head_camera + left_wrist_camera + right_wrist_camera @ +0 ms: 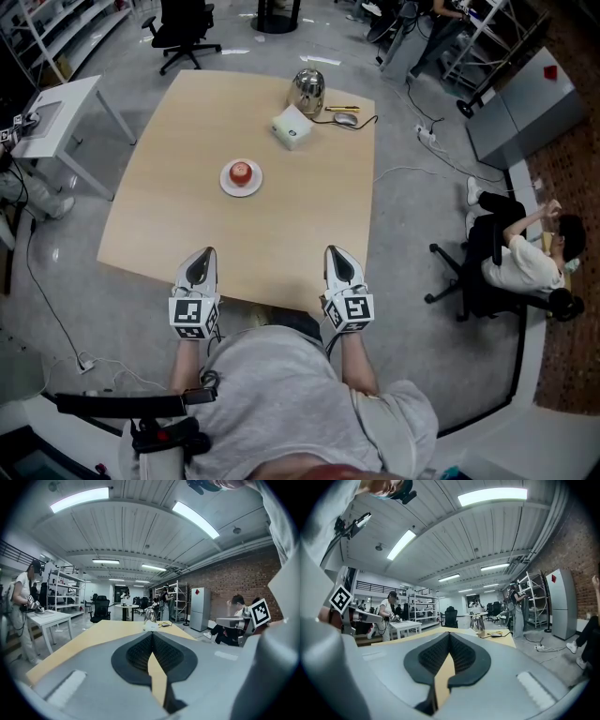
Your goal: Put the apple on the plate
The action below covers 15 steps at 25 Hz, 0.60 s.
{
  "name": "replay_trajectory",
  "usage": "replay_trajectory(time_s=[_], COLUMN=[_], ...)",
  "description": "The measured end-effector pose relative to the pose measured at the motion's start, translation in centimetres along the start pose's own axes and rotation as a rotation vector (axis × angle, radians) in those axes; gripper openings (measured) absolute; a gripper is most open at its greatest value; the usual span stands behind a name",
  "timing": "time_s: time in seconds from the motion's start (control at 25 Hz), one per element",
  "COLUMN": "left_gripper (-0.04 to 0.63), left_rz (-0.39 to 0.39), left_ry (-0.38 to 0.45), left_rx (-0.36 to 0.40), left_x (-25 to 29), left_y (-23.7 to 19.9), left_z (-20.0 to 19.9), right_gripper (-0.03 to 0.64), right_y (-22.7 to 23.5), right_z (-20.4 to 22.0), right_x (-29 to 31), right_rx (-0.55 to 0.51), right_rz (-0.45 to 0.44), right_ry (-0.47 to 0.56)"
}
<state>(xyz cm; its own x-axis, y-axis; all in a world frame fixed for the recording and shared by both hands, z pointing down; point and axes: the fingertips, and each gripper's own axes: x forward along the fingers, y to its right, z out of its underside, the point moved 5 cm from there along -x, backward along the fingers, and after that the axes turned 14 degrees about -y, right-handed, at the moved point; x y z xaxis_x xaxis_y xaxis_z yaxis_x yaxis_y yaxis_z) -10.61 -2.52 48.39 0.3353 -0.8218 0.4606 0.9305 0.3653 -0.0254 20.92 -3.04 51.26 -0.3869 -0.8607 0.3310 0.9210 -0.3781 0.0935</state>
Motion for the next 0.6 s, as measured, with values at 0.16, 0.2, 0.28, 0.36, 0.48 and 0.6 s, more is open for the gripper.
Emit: replay_trajectory(time_s=[0.16, 0.2, 0.28, 0.36, 0.48, 0.6], left_gripper=[0.02, 0.02, 0.02, 0.02, 0.02, 0.02], left_rz=[-0.001, -0.002, -0.003, -0.003, -0.003, -0.003], left_ry=[0.0, -0.001, -0.003, -0.004, -0.003, -0.005], left_rx=[0.0, 0.0, 0.0, 0.0, 0.003, 0.007], left_x=[-0.06, -0.07, -0.07, -0.02, 0.01, -0.07], left_y=[0.01, 0.03, 0.09, 0.2, 0.44, 0.69], left_z=[-0.01, -0.04, -0.11, -0.1, -0.02, 0.03], right_gripper=[0.005, 0.005, 0.005, 0.005, 0.005, 0.005], right_y=[-0.08, -0.09, -0.1, -0.06, 0.09, 0.23], right_z=[0.03, 0.02, 0.01, 0.1, 0.29, 0.48], right_x=[0.06, 0.05, 0.03, 0.03, -0.05, -0.25], right_rx=[0.002, 0.003, 0.004, 0.005, 0.007, 0.01], right_rz=[-0.003, -0.004, -0.006, -0.009, -0.012, -0.012], right_ry=[0.0, 0.0, -0.001, -0.002, -0.002, -0.002])
